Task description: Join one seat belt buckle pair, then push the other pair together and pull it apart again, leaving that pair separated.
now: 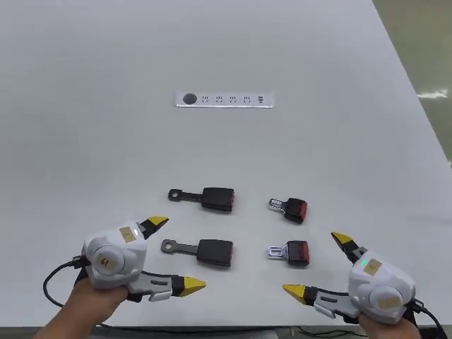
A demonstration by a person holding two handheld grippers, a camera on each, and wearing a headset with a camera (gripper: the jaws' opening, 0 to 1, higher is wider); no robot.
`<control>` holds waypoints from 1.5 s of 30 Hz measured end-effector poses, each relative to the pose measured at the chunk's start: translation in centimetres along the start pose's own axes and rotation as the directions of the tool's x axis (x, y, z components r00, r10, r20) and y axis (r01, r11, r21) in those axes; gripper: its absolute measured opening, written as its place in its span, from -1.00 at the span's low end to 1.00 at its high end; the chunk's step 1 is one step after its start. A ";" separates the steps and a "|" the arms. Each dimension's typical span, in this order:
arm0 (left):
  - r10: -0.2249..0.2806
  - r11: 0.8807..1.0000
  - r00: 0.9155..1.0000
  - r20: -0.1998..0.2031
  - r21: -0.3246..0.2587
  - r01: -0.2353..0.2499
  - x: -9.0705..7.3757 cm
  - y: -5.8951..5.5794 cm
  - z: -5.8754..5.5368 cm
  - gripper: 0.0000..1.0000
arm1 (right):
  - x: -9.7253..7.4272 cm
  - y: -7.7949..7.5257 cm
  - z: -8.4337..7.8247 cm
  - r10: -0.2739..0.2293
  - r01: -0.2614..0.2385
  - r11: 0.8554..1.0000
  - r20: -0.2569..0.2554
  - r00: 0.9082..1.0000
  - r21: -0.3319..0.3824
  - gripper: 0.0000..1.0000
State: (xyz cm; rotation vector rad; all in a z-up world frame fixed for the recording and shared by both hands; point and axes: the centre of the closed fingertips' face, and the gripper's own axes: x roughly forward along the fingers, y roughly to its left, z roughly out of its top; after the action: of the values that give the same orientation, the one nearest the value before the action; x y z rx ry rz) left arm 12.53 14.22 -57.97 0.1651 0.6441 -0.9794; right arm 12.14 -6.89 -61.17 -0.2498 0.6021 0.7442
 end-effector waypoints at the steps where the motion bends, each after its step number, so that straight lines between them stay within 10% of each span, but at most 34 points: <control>1: -0.006 1.000 1.000 -0.002 0.008 0.006 0.1 0.1 -0.2 0.85 | 0.1 0.0 -0.2 0.006 -0.007 1.000 -0.004 1.000 -0.002 0.78; 30: -0.172 0.966 0.975 -0.140 0.172 0.195 5.6 0.5 -1.8 0.48 | 3.1 -0.3 -2.4 0.185 -0.190 0.981 -0.099 0.978 -0.045 0.59; 45: -0.248 0.915 0.941 -0.231 0.262 0.306 9.1 -0.1 -4.0 0.26 | 4.4 -0.7 -4.6 0.255 -0.270 0.959 -0.155 0.954 -0.084 0.49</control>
State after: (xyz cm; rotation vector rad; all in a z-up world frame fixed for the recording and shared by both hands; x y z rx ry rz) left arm 14.32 9.27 -66.37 0.4469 0.7084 -1.3471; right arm 13.22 -6.90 -67.51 -0.3249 0.7421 1.0235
